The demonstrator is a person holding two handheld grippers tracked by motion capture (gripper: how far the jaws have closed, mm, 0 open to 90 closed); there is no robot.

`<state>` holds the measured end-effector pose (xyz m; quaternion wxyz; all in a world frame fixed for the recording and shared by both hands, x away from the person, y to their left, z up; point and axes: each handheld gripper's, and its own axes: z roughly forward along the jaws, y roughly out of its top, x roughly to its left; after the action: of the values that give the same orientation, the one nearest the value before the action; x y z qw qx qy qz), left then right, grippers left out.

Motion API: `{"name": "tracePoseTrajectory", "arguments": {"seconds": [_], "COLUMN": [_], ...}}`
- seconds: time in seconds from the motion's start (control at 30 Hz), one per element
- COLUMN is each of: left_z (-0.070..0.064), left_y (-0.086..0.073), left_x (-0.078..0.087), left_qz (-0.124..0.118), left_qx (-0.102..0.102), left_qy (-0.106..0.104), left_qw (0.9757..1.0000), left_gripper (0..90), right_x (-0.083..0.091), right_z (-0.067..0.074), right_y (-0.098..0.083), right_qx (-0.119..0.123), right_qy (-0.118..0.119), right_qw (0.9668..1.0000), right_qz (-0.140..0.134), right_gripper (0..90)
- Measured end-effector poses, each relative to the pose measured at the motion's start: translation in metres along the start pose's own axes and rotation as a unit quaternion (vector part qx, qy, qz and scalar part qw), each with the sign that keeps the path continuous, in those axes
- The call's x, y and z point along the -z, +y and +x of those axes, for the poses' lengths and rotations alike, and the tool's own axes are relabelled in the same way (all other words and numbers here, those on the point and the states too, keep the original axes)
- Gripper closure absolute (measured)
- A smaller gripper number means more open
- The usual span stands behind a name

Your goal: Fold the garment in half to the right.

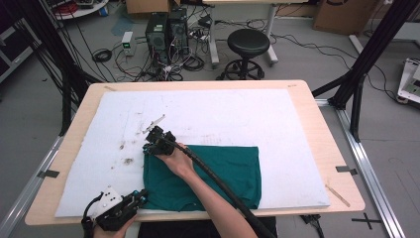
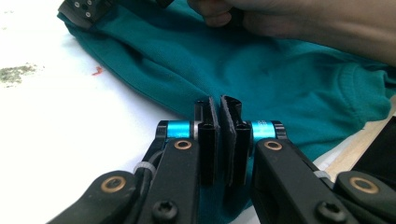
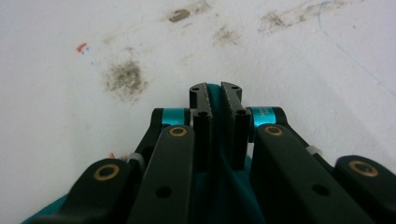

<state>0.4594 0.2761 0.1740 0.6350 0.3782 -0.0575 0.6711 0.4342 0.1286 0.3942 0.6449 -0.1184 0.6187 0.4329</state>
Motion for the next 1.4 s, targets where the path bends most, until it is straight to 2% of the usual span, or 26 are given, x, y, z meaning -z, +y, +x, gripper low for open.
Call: {"name": "tracePoseTrajectory", "arguments": {"seconds": [0.17,0.4,0.43,0.57,0.73,0.87,0.93,1.0,1.07,1.23,1.33,1.4], "left_z": [0.002,0.004,0.006,0.011,0.011,0.009,0.008,0.007,0.004,-0.010,-0.022,-0.025], "left_y": [0.005,0.009,0.010,0.013,0.014,0.017,0.021,0.022,0.026,0.041,0.050,0.053], "left_x": [0.005,0.015,0.019,0.028,0.029,0.028,0.027,0.027,0.024,0.014,0.001,-0.002], "left_qz": [-0.006,-0.016,-0.022,-0.033,-0.033,-0.036,-0.039,-0.040,-0.040,-0.038,-0.031,-0.030], "left_qx": [0.003,0.001,0.001,0.003,-0.002,-0.003,-0.002,0.000,-0.004,-0.026,-0.046,-0.049], "left_qy": [-0.013,-0.017,-0.019,-0.022,-0.031,-0.041,-0.056,-0.059,-0.068,-0.088,-0.110,-0.114], "left_qw": [0.9999,0.9997,0.9996,0.9992,0.9990,0.9985,0.9977,0.9975,0.9969,0.9950,0.9924,0.9918], "left_gripper": [85.6,85.6,85.6,85.6,85.6,85.5,85.5,85.5,85.5,85.5,85.5,85.5], "right_x": [0.006,0.007,0.006,0.005,0.008,0.019,0.026,0.030,0.041,0.057,0.077,0.088], "right_z": [0.000,0.006,0.010,0.015,0.016,0.014,0.013,0.011,0.007,0.001,-0.004,-0.009], "right_y": [0.004,0.014,0.019,0.026,0.028,0.026,0.024,0.022,0.016,0.007,-0.004,-0.011], "right_qx": [-0.012,0.005,0.013,0.008,0.015,0.015,0.016,0.017,0.007,0.015,0.016,0.010], "right_qy": [0.015,0.020,0.021,0.033,0.035,0.038,0.036,0.035,0.037,0.026,0.013,0.008], "right_qw": [0.9997,0.9996,0.9995,0.9988,0.9986,0.9980,0.9978,0.9975,0.9970,0.9975,0.9973,0.9972], "right_qz": [-0.017,-0.021,-0.021,-0.037,-0.037,-0.047,-0.053,-0.058,-0.068,-0.064,-0.070,-0.074], "right_gripper": [84.5,84.4,84.4,84.4,84.4,84.3,84.3,84.3,84.3,84.3,84.4,84.4]}}
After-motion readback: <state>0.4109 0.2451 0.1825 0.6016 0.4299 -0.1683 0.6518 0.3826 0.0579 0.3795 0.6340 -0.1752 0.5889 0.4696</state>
